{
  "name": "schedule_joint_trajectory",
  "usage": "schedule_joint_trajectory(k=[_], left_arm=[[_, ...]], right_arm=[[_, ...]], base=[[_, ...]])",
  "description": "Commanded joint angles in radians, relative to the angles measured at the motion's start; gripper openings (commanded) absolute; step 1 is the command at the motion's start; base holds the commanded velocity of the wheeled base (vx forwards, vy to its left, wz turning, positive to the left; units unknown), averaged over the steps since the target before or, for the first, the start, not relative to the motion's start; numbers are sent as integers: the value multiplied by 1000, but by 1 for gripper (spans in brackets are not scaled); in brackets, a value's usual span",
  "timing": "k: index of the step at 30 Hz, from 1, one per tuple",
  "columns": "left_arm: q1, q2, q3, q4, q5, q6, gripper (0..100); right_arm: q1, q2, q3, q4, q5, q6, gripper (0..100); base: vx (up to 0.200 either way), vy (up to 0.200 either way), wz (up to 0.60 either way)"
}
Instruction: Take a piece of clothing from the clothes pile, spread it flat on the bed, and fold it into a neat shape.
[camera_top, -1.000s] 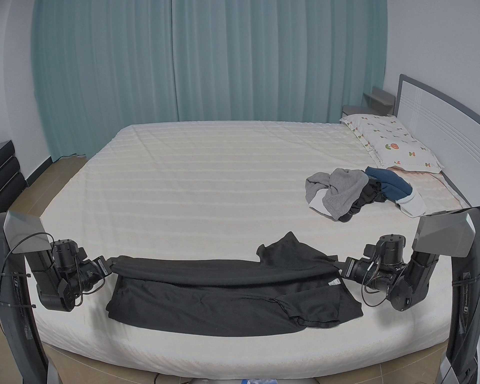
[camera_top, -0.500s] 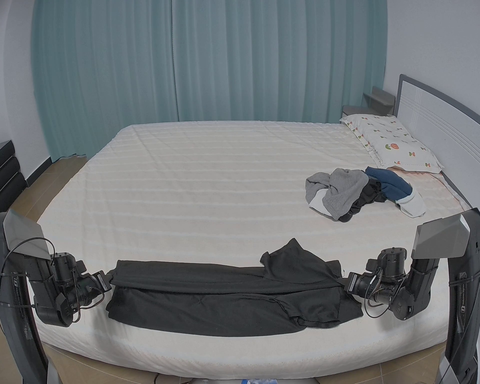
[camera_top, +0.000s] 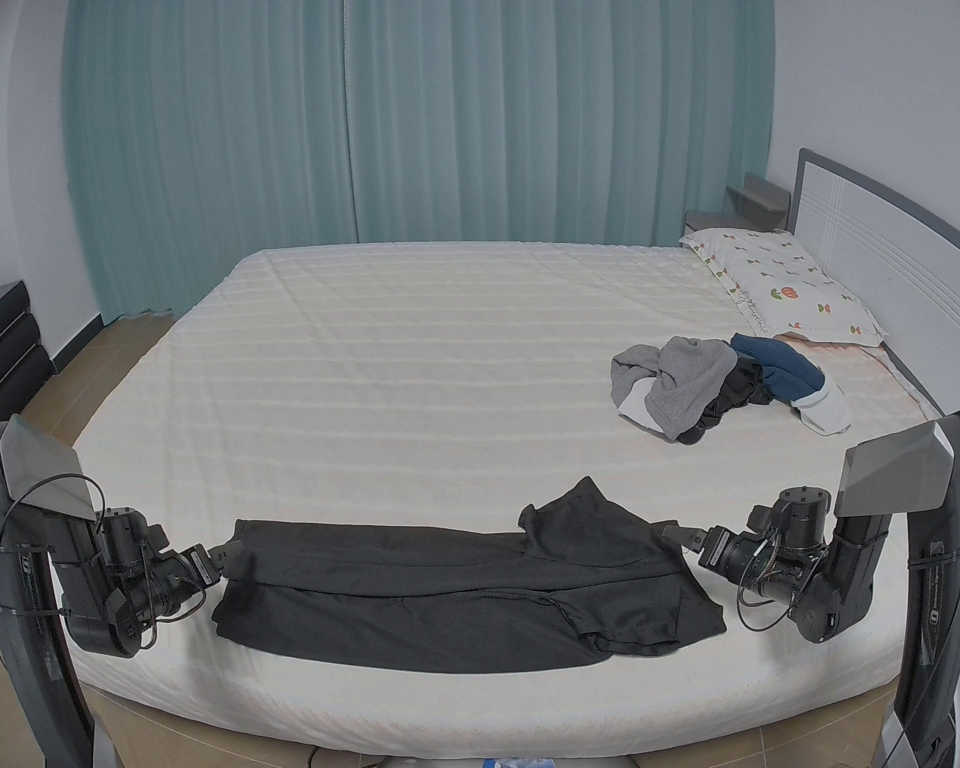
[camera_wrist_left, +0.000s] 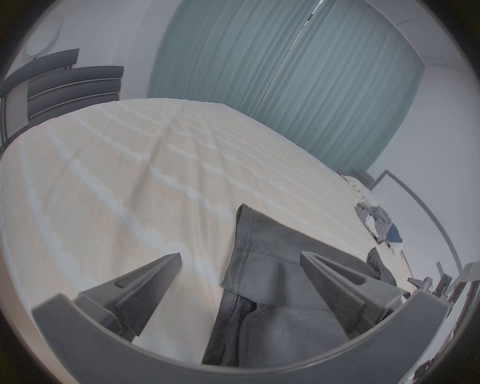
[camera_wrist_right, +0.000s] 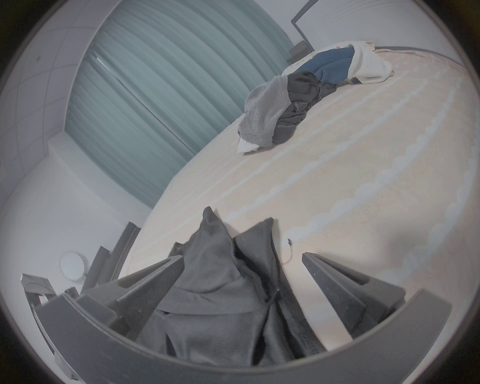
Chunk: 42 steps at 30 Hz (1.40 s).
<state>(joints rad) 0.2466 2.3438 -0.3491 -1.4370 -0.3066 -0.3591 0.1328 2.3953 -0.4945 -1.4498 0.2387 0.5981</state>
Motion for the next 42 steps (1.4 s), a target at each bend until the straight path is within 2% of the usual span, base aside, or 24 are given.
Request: schedule_joint_trajectory(k=[1, 4, 7, 9, 10, 13, 18, 31, 32, 36, 42], left_arm=[[0, -49, -10, 1, 0, -53, 100], [-18, -58, -50, 13, 14, -139, 100], [-43, -78, -113, 83, 21, -207, 100], [-52, -87, -169, 191, 23, -233, 100], [-52, -87, -169, 191, 23, -233, 100], [-55, -92, -327, 399, 24, -308, 100], [-55, -72, -481, 578, 26, -342, 100], [-95, 23, -513, 580, 53, -323, 100], [-95, 26, -513, 580, 53, -319, 0], [-98, 40, -513, 578, 83, -284, 0], [-104, 51, -501, 550, 139, -285, 0]], right_arm=[[5, -25, -30, 3, 1, 43, 100], [16, -19, -58, 16, 1, 103, 100], [25, -8, -115, 63, 1, 178, 100], [22, -1, -171, 137, 1, 220, 100], [22, -1, -171, 137, 1, 220, 100], [16, 21, -262, 241, 10, 290, 100], [16, 61, -311, 258, 16, 293, 100], [16, 64, -297, 249, 16, 293, 100], [16, 64, -297, 249, 16, 295, 100], [19, 67, -297, 247, 11, 293, 100], [19, 70, -299, 246, 10, 290, 100]], base=[[0, 0, 0], [0, 0, 0], [0, 0, 0], [0, 0, 0], [0, 0, 0], [0, 0, 0], [0, 0, 0], [0, 0, 0], [0, 0, 0], [0, 0, 0], [0, 0, 0]])
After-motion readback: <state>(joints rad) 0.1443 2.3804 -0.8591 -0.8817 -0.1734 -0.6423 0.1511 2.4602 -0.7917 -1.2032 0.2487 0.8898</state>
